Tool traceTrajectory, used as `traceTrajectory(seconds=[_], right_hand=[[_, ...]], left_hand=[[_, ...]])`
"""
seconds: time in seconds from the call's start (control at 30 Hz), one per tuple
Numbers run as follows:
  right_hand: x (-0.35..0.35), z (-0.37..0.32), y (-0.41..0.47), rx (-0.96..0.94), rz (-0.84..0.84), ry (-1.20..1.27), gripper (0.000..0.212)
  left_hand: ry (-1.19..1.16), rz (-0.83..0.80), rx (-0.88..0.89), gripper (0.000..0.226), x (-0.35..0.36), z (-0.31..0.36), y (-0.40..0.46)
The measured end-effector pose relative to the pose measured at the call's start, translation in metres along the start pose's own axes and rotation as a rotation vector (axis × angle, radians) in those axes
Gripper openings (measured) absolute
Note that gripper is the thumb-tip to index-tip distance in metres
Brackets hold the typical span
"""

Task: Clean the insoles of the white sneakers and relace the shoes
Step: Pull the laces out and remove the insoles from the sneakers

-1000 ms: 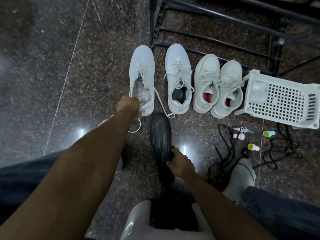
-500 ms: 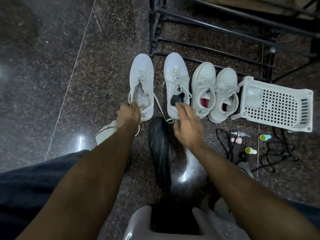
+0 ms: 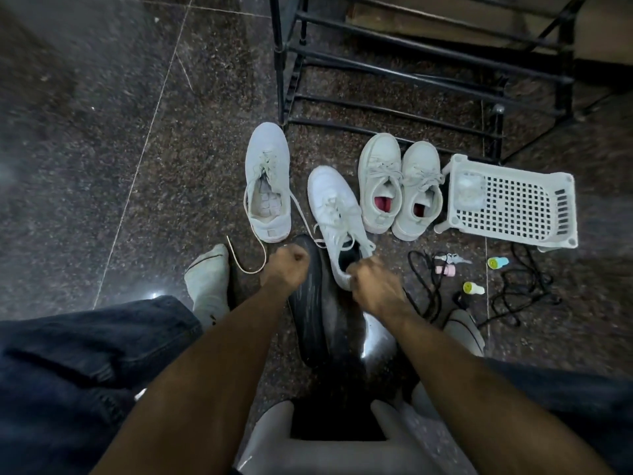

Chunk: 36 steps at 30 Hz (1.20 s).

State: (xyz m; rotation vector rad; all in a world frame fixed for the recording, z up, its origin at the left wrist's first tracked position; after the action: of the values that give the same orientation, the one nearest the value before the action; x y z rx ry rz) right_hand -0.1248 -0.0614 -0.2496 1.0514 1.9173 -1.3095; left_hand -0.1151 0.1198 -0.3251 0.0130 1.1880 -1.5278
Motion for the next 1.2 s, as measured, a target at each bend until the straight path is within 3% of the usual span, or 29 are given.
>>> traceTrajectory(seconds=[0.13,0.3,0.37,0.47,0.53,0.7,0.8,0.87,0.97,1.13,1.2], right_hand=[[0.034,0.0,-0.035,-0.012,-0.068,0.015,0.024],[0.082,0.004,-0.069,0.048,-0.348,0.17,0.025],[0.084,0.014,-0.079,0.126,-0.294,0.305,0.023],[0.051,0.05,-0.085,0.361,0.062,0.475,0.02],[0.031,0.065,-0.088,0.438,0.195,0.499,0.019],[0.046,0.043,-0.067,0.271,-0.11,0.359,0.033],[0.044,0.041,-0.064,0.288,-0.018,0.333,0.025],[0.041,0.038,-0.064,0.275,0.026,0.289,0.023],[0.041,0.033,-0.064,0.245,0.033,0.204,0.025],[0.043,0.032,-0.062,0.232,0.017,0.154,0.025],[0.043,0.031,-0.06,0.244,0.006,0.15,0.025]], left_hand=[[0.081,-0.082,0.072,0.007,0.016,0.019,-0.039],[0.153,-0.155,0.234,0.029,0.045,0.037,-0.072],[0.252,-0.191,0.29,0.031,0.057,0.04,-0.08],[0.33,-0.152,0.33,0.034,0.059,0.043,-0.086],[0.352,-0.141,0.342,0.033,0.059,0.045,-0.085],[0.435,-0.152,0.357,0.017,0.06,0.051,-0.076],[0.438,-0.172,0.358,0.004,0.059,0.053,-0.074],[0.418,-0.162,0.346,0.021,0.056,0.053,-0.07],[0.215,-0.153,0.298,0.033,0.046,0.062,-0.065],[-0.634,-0.05,0.132,0.029,-0.016,0.104,-0.059],[-0.777,0.013,0.184,0.024,-0.053,0.131,-0.059]])
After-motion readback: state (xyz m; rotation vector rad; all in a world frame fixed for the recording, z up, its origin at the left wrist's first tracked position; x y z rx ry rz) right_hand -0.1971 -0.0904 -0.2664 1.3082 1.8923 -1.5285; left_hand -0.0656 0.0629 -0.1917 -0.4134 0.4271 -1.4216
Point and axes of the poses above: each hand's wrist, its own y-axis towards the middle knuckle, its own x-axis out of the palm, z = x × y, the point moved 10 cm from there along y, towards the middle knuckle, and after that the axes turned 8 degrees about y, right-handed, at the moved point
